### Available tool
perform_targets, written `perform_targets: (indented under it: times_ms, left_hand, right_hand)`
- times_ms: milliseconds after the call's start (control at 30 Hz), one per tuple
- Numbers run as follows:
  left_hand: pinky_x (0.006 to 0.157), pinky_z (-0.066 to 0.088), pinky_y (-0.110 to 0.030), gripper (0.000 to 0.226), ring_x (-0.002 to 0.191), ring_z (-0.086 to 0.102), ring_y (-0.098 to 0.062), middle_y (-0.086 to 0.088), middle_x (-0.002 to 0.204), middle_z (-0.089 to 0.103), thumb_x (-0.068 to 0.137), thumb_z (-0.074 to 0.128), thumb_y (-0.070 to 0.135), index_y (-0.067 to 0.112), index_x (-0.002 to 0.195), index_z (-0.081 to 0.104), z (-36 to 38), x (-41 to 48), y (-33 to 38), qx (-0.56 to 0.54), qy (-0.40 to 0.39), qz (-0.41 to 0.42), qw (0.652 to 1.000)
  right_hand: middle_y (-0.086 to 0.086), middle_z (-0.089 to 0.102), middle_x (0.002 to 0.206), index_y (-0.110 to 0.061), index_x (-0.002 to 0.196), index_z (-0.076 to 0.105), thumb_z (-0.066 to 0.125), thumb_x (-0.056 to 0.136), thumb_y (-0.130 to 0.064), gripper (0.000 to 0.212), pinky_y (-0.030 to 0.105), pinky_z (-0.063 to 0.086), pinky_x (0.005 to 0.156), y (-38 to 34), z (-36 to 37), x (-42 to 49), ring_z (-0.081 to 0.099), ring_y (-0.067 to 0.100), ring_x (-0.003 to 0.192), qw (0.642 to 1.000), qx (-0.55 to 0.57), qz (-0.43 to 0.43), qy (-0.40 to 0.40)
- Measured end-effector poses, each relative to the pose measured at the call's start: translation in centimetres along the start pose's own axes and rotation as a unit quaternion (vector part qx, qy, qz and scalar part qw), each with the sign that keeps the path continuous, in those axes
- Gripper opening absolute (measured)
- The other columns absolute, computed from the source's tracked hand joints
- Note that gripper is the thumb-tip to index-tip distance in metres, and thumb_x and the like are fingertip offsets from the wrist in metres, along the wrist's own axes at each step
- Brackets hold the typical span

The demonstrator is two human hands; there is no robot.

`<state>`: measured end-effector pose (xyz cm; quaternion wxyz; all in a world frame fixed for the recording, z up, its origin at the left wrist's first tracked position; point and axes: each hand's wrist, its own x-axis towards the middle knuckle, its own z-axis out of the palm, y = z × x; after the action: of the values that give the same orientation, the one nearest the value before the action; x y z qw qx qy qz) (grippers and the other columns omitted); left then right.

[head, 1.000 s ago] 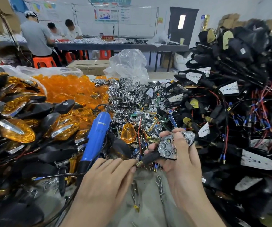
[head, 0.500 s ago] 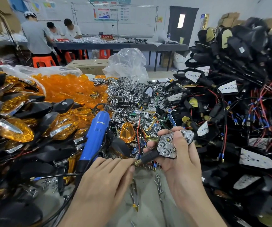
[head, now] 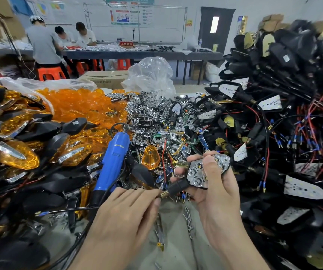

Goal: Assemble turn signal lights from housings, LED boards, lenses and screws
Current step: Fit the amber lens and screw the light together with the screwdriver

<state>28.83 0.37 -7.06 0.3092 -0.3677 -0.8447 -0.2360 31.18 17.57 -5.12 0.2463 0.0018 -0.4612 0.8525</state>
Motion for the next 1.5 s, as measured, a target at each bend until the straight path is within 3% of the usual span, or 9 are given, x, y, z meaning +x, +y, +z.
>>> perform_targets:
  times_ms: [267, 400, 567, 667, 833, 1033, 1300, 1367, 1500]
  left_hand:
    - [0.082, 0.049, -0.025, 0.033, 0.104, 0.059, 0.000, 0.028, 0.111, 0.060, 0.099, 0.034, 0.057, 0.046, 0.120, 0.057, -1.4, 2.8, 2.4, -0.193, -0.073, -0.171, 0.963]
    - [0.076, 0.049, -0.016, 0.033, 0.091, 0.063, 0.009, 0.031, 0.097, 0.067, 0.096, 0.044, 0.063, 0.042, 0.115, 0.061, -0.4, 5.0, 3.3, -0.347, -0.148, -0.221, 0.899]
    - [0.065, 0.048, -0.020, 0.030, 0.071, 0.061, -0.003, 0.011, 0.081, 0.072, 0.090, 0.048, 0.065, 0.055, 0.116, 0.059, 0.3, 5.3, 3.4, -0.454, -0.193, -0.257, 0.831]
    - [0.072, 0.046, -0.012, 0.019, 0.081, 0.056, 0.004, 0.008, 0.100, 0.068, 0.090, 0.048, 0.066, 0.062, 0.104, 0.059, 0.3, 5.1, 3.2, -0.470, -0.190, -0.252, 0.824]
    - [0.051, 0.037, -0.005, 0.031, 0.054, 0.051, 0.006, 0.022, 0.060, 0.056, 0.089, 0.047, 0.055, 0.052, 0.119, 0.057, 0.4, 5.0, 3.4, -0.492, -0.185, -0.267, 0.808]
    - [0.057, 0.039, 0.000, 0.022, 0.064, 0.056, 0.017, 0.037, 0.065, 0.059, 0.103, 0.046, 0.034, 0.049, 0.115, 0.057, 1.2, 5.0, 3.4, -0.473, -0.178, -0.290, 0.813]
    - [0.056, 0.037, -0.005, 0.024, 0.061, 0.053, 0.015, 0.037, 0.063, 0.056, 0.103, 0.047, 0.035, 0.049, 0.116, 0.061, 1.5, 5.1, 3.5, -0.456, -0.171, -0.320, 0.813]
    - [0.061, 0.039, -0.005, 0.024, 0.065, 0.055, 0.015, 0.038, 0.067, 0.059, 0.104, 0.047, 0.034, 0.048, 0.116, 0.062, 1.4, 5.1, 3.6, -0.463, -0.167, -0.323, 0.808]
    - [0.100, 0.043, -0.019, 0.022, 0.114, 0.052, 0.018, 0.040, 0.114, 0.061, 0.103, 0.050, 0.033, 0.050, 0.108, 0.063, 1.3, 5.2, 3.9, -0.470, -0.142, -0.334, 0.805]
  right_hand:
    - [0.010, 0.073, 0.091, -0.021, 0.093, 0.064, 0.057, 0.090, -0.030, 0.012, 0.041, 0.062, 0.077, 0.0, 0.4, -0.2, 0.076, 0.034, 0.096, 0.999, 0.019, 0.034, -0.010]
    - [0.009, 0.075, 0.089, -0.011, 0.101, 0.055, 0.055, 0.088, -0.028, 0.022, 0.045, 0.060, 0.093, -0.2, 0.6, -0.3, 0.073, 0.029, 0.110, 0.999, 0.013, 0.043, -0.007]
    - [0.006, 0.079, 0.104, -0.029, 0.092, 0.070, 0.057, 0.088, -0.035, 0.015, 0.027, 0.059, 0.062, -0.7, 0.7, -0.7, 0.075, 0.022, 0.103, 0.996, -0.019, 0.089, -0.011]
    - [0.004, 0.079, 0.097, -0.035, 0.081, 0.073, 0.053, 0.100, -0.025, 0.029, 0.024, 0.059, 0.070, -0.7, 0.7, -0.7, 0.075, 0.019, 0.104, 0.996, -0.028, 0.085, -0.016]
    - [0.007, 0.078, 0.097, -0.028, 0.086, 0.070, 0.065, 0.094, -0.031, 0.010, 0.027, 0.060, 0.070, -0.3, 0.6, -0.4, 0.074, 0.020, 0.106, 0.995, -0.027, 0.092, -0.015]
    - [0.008, 0.078, 0.094, -0.011, 0.100, 0.061, 0.057, 0.085, -0.029, 0.023, 0.027, 0.060, 0.076, -0.2, 0.8, -0.3, 0.076, 0.020, 0.100, 0.995, -0.003, 0.097, -0.014]
    - [0.010, 0.079, 0.096, -0.010, 0.100, 0.066, 0.052, 0.103, -0.017, 0.016, 0.027, 0.060, 0.069, 0.5, 0.8, -0.3, 0.077, 0.020, 0.095, 0.991, -0.001, 0.130, 0.023]
    - [0.010, 0.079, 0.096, -0.003, 0.107, 0.063, 0.054, 0.102, -0.019, 0.019, 0.027, 0.060, 0.069, 0.5, 0.9, -0.3, 0.077, 0.020, 0.094, 0.990, 0.002, 0.136, 0.024]
    - [0.010, 0.079, 0.097, -0.002, 0.106, 0.063, 0.063, 0.084, -0.030, 0.036, 0.028, 0.060, 0.066, 0.4, 1.1, -0.3, 0.077, 0.018, 0.095, 0.989, 0.031, 0.145, 0.019]
